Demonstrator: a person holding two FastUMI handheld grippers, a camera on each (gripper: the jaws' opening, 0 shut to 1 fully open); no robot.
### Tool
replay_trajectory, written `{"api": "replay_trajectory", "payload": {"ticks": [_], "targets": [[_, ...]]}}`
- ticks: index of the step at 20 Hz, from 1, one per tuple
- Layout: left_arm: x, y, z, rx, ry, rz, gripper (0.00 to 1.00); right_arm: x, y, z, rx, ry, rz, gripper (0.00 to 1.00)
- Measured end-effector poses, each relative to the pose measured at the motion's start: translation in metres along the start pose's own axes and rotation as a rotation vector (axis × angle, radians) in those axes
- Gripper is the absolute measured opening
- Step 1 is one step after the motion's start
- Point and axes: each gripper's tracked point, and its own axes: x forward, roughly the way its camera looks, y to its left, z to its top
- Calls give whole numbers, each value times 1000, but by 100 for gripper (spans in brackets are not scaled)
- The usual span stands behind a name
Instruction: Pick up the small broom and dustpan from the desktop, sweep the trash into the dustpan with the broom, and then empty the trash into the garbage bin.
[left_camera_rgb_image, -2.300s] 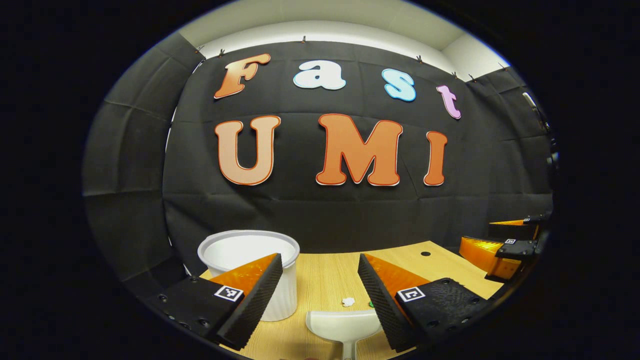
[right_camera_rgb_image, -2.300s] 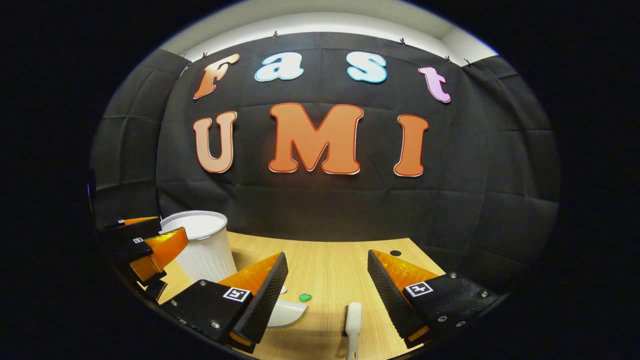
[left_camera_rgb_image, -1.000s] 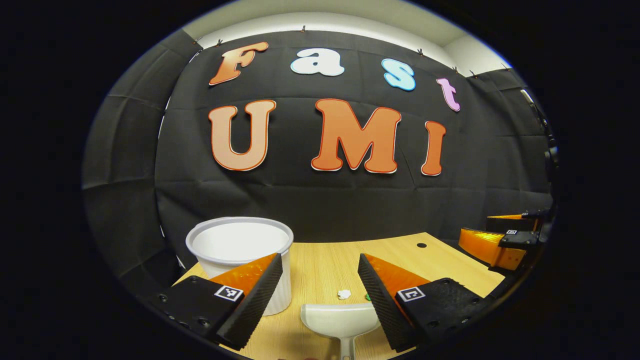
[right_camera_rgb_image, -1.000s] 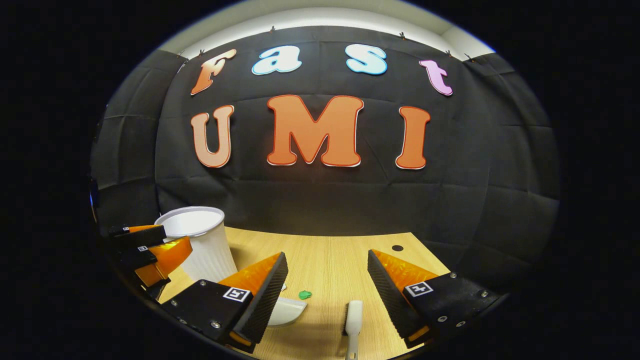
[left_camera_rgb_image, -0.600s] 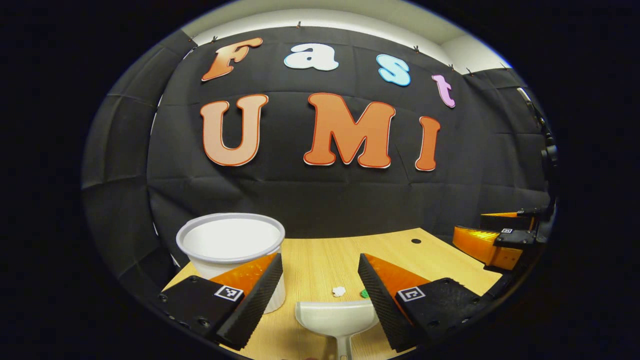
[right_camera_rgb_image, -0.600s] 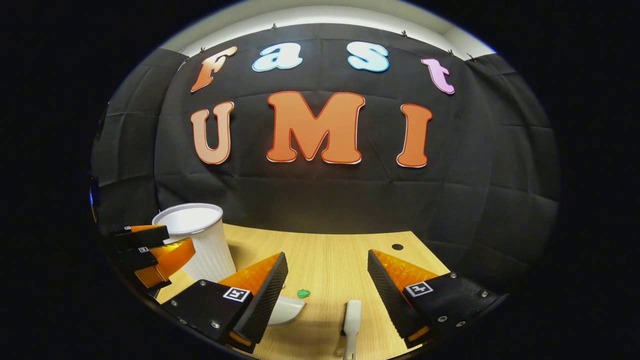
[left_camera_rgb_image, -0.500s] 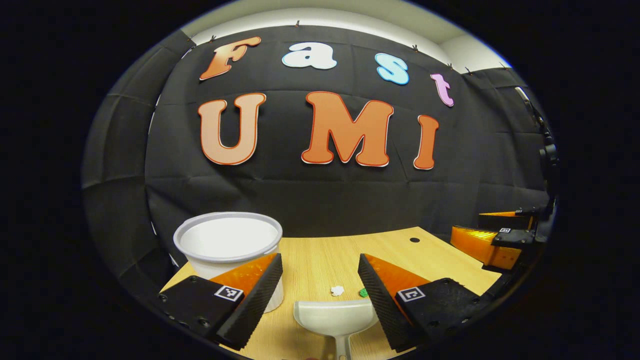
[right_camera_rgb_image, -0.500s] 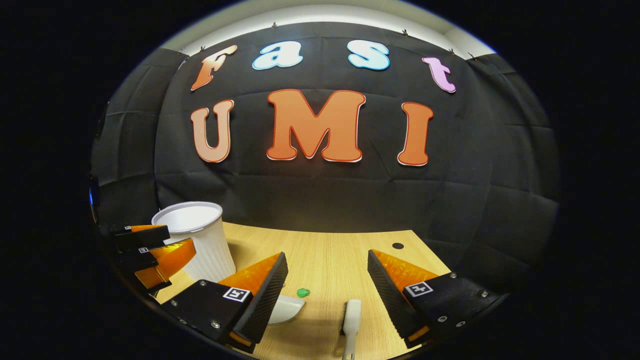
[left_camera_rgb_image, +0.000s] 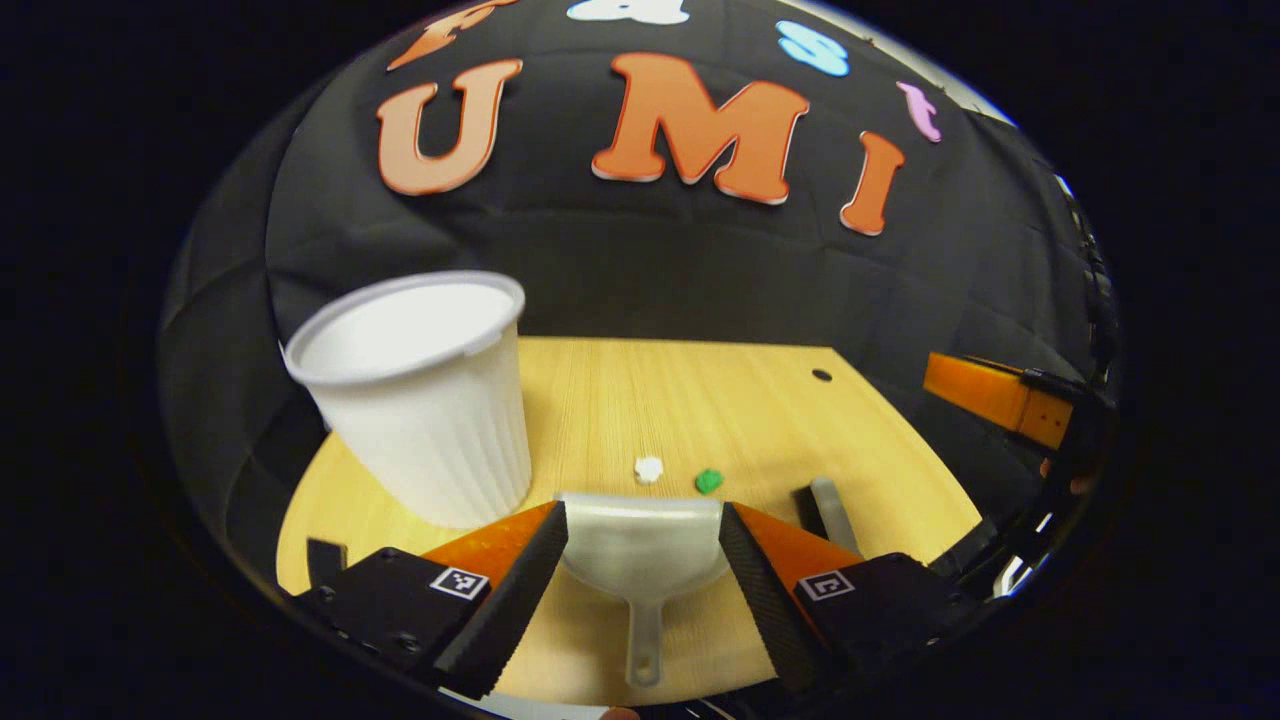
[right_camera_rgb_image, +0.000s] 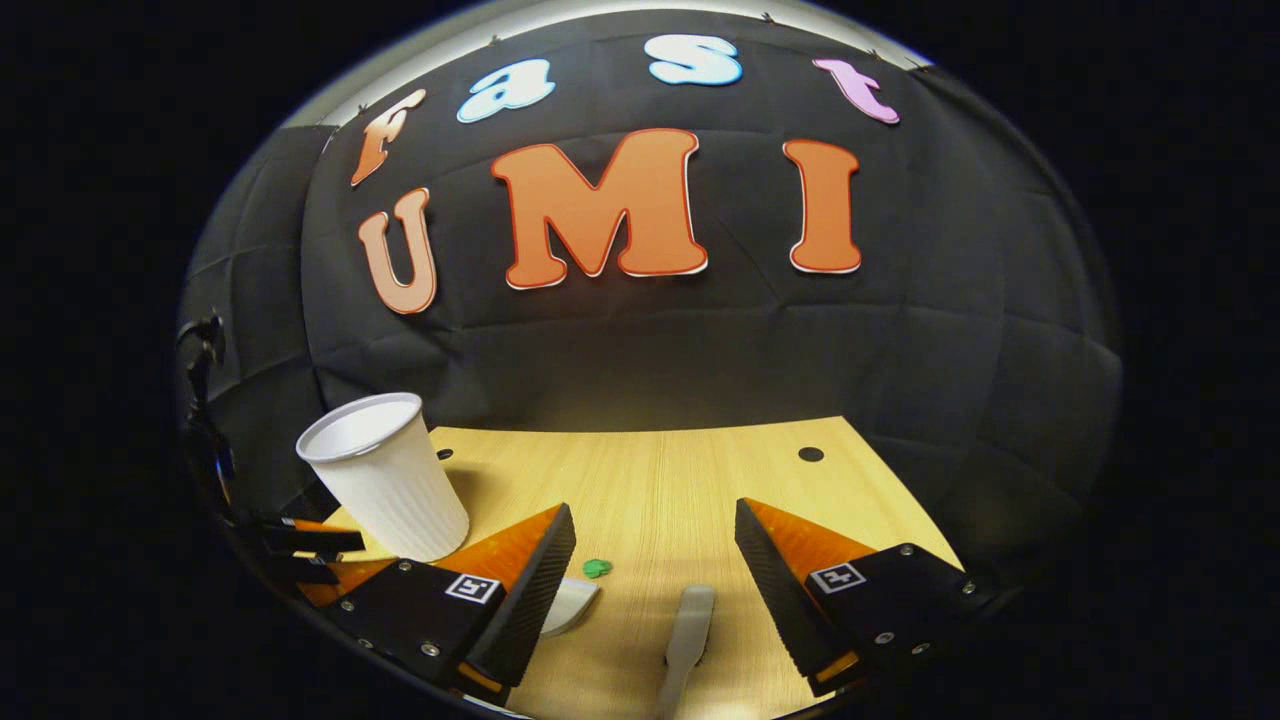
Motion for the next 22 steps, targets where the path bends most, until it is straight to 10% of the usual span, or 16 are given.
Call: {"api": "replay_trajectory", "payload": {"ticks": [9, 22], "targets": [[17, -2, -113, -43, 580, 8, 98, 30, -41, -40, 31, 152, 93, 97], [71, 13, -129, 17, 847, 34, 99, 9, -81, -91, 104, 310, 9, 97]]}}
